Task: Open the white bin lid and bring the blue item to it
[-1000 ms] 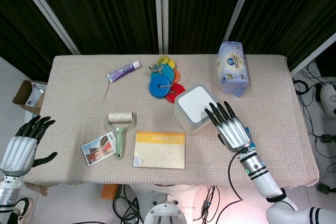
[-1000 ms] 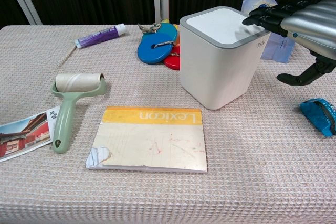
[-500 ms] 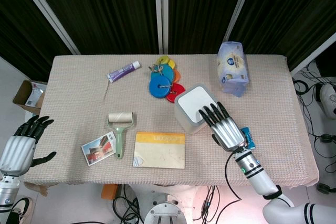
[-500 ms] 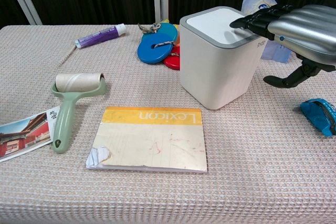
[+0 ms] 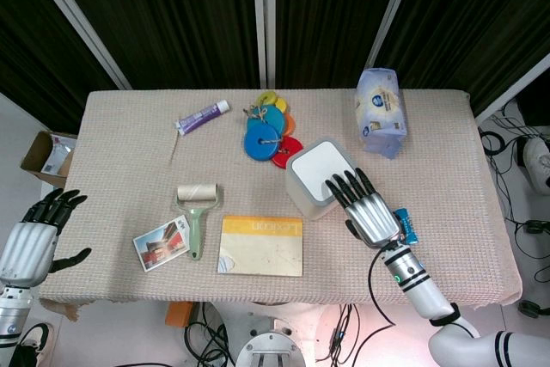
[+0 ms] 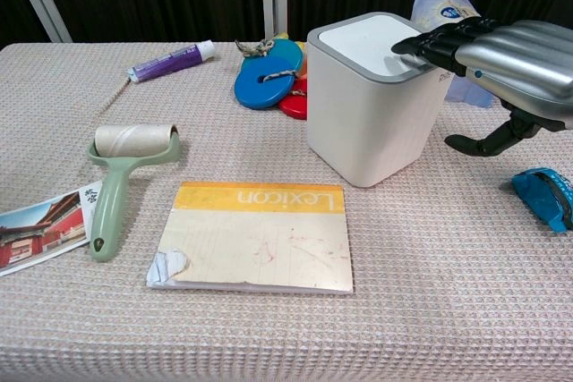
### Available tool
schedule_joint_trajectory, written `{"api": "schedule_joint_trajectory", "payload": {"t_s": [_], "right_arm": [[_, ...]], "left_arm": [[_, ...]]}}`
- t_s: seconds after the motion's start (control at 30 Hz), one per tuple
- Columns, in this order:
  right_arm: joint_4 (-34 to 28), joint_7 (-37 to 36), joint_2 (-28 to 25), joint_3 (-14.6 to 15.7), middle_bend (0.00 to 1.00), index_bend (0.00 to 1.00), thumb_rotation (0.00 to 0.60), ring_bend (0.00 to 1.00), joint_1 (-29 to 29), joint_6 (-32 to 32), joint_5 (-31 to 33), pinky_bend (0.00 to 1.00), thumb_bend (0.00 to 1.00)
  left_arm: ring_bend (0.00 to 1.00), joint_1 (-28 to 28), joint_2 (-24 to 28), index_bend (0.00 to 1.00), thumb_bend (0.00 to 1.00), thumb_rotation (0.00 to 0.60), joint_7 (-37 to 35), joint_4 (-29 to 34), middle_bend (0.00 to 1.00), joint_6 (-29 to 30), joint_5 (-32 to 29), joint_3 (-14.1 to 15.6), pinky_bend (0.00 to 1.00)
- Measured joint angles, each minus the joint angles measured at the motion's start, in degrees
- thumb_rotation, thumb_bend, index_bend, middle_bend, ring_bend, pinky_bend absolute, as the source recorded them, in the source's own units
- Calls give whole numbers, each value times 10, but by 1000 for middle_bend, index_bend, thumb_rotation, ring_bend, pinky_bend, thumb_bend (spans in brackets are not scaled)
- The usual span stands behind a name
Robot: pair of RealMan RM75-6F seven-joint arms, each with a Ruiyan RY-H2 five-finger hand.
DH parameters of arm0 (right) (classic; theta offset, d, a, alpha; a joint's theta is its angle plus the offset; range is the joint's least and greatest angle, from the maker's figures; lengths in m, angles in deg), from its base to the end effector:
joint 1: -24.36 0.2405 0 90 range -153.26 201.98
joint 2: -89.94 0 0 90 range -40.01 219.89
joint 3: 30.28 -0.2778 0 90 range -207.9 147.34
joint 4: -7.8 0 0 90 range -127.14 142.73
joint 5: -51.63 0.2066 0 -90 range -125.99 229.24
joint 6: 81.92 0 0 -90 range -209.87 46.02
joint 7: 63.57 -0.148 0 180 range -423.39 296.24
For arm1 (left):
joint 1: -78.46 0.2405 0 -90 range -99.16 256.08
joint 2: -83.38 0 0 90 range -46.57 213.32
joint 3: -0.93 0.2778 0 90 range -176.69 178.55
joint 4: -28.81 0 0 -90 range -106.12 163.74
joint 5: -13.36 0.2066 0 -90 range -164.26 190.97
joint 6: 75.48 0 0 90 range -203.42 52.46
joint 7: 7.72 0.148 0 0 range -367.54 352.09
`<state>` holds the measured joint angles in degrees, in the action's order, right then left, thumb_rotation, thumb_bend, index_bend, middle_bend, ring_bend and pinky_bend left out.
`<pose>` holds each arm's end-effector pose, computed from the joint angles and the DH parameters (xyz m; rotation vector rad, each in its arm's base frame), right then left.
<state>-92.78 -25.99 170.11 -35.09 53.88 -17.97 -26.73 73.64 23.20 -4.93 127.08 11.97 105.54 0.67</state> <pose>-0.1815 -0.2781 0.0277 1.9508 -0.6104 0.8335 -0.3002 0.1745 0.1789 -1.4841 -0.8499 -0.9511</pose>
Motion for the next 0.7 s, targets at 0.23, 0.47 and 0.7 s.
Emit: {"api": "schedule_joint_trajectory", "payload": {"t_s": [0.23,0.47,0.7], "right_arm": [[5,-13,6,-7,107,0,600,0,-15,66,-33,0,243],[5,-37,-1,0,0,0,600,0,-76,174,-61,0,226],[-17,-47,-58,41,0,0,600,0,-123,163,-23,0,225]], "left_arm": [[85,0,0,183,28,600,1,1,137,1,2,1,226],[85,0,-1,183,28,600,2,2,137,0,-1,0,226],[85,-2,-3,183,28,600,10,5,137,-5,1,1,225]]}}
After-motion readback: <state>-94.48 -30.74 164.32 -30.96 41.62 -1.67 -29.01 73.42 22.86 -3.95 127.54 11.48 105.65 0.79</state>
